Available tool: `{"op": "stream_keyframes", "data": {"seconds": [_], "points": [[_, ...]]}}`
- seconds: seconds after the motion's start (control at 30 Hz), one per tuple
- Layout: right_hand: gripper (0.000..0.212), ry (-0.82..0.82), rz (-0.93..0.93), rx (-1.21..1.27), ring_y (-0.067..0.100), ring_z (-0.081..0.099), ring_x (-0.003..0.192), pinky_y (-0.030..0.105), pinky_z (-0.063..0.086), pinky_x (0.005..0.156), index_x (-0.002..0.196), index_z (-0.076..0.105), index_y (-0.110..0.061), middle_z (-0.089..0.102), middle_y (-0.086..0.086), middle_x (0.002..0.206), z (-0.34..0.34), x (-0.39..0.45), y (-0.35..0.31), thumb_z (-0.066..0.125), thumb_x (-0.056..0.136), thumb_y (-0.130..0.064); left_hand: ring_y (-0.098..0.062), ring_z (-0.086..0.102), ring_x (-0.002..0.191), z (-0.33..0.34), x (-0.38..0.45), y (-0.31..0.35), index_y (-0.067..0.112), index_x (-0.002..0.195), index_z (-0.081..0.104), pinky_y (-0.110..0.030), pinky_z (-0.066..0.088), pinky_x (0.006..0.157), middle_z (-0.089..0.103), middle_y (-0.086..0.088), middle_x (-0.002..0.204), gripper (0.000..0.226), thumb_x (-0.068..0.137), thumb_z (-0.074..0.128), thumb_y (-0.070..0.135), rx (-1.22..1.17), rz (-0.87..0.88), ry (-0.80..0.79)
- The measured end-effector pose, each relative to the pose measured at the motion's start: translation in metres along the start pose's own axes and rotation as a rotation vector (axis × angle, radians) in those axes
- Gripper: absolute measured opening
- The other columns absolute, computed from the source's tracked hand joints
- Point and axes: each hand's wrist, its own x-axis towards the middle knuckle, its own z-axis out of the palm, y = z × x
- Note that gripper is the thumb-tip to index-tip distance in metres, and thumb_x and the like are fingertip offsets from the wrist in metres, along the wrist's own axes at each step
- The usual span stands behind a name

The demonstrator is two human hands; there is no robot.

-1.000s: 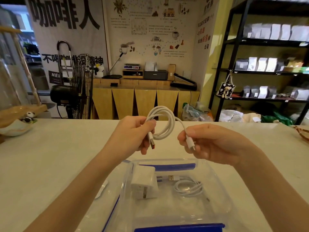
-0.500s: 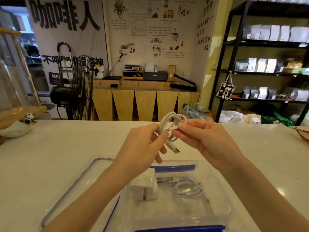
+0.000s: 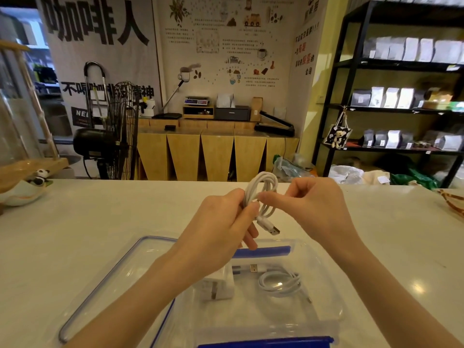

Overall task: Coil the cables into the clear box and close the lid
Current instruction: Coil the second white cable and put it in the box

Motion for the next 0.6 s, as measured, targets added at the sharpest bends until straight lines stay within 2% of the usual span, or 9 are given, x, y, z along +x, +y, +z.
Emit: {"op": "stream_keyframes", "data": {"seconds": [0.07,0.13,0.2,0.27,0.37,0.43,0.53,0.6], "points": [[0.026,-0.034,-0.039,0.049,0.011,0.053,0.057,0.025,0.047,0.057,0.07,0.061,-0.015,0.059,-0.001,0.061,-0.001,0.001,0.0,0.071,0.066,-0.038,-0.013,0.068,0.06,-0.006,0.0,0.003,0.031,0.081,0.05,-0.019,0.055,0.056,0.067,0.002,0.069,0.011,0.089,0.042,0.028,-0.071,-0.001,-0.023],[0.018,-0.213,-0.063,0.194,0.01,0.063,0.072,0.024,0.053,0.066,0.091,0.064,-0.016,0.068,-0.001,0.08,-0.001,0.001,-0.003,0.066,0.076,-0.028,-0.014,0.068,0.058,-0.012,-0.001,0.005,0.026,0.082,0.053,-0.02,0.055,0.055,0.068,0.001,0.066,0.013,0.089,0.043,0.026,-0.146,-0.001,-0.063],[0.015,-0.324,-0.076,0.304,0.009,0.067,0.069,0.02,0.054,0.063,0.096,0.065,-0.013,0.071,0.005,0.081,0.001,0.0,-0.003,0.06,0.083,-0.016,-0.015,0.068,0.057,-0.013,-0.003,0.004,0.021,0.086,0.056,-0.022,0.055,0.054,0.068,0.0,0.065,0.014,0.09,0.043,0.024,-0.184,0.003,-0.099],[0.01,-0.238,-0.116,0.266,0.009,0.065,0.059,0.018,0.053,0.056,0.089,0.067,-0.011,0.07,0.005,0.071,0.007,-0.003,-0.001,0.059,0.083,-0.012,-0.015,0.068,0.057,-0.008,-0.004,0.002,0.017,0.091,0.057,-0.025,0.055,0.055,0.068,0.0,0.066,0.015,0.09,0.043,0.024,-0.17,0.0,-0.116],[0.008,0.0,-0.207,0.063,0.012,0.058,0.052,0.026,0.051,0.052,0.077,0.066,-0.009,0.064,0.003,0.059,0.018,-0.008,0.006,0.06,0.081,-0.012,-0.016,0.068,0.058,0.002,-0.005,0.0,0.015,0.094,0.056,-0.029,0.056,0.058,0.069,0.0,0.066,0.016,0.091,0.043,0.025,-0.147,-0.006,-0.132],[0.008,0.032,-0.193,0.088,0.011,0.055,0.051,0.025,0.05,0.05,0.075,0.067,-0.011,0.063,0.003,0.058,0.02,-0.009,0.005,0.061,0.08,-0.011,-0.016,0.068,0.056,0.001,-0.004,0.0,0.015,0.091,0.057,-0.027,0.055,0.055,0.069,-0.001,0.063,0.016,0.091,0.043,0.023,-0.183,-0.012,-0.136],[0.007,-0.213,-0.029,0.41,0.007,0.06,0.051,0.015,0.049,0.049,0.082,0.07,-0.011,0.068,0.003,0.061,0.007,-0.003,-0.003,0.065,0.077,-0.013,-0.016,0.066,0.05,-0.007,-0.001,0.003,0.012,0.084,0.059,-0.021,0.052,0.046,0.069,-0.003,0.059,0.02,0.091,0.043,0.021,-0.349,-0.049,-0.141],[0.025,-0.43,0.089,0.548,0.011,0.064,0.054,0.017,0.05,0.048,0.089,0.07,-0.009,0.07,0.001,0.063,-0.005,0.003,-0.004,0.067,0.07,-0.026,-0.014,0.065,0.046,-0.013,0.001,0.004,0.011,0.082,0.061,-0.018,0.051,0.044,0.069,-0.004,0.057,0.022,0.09,0.044,0.022,-0.456,-0.115,-0.139]]}}
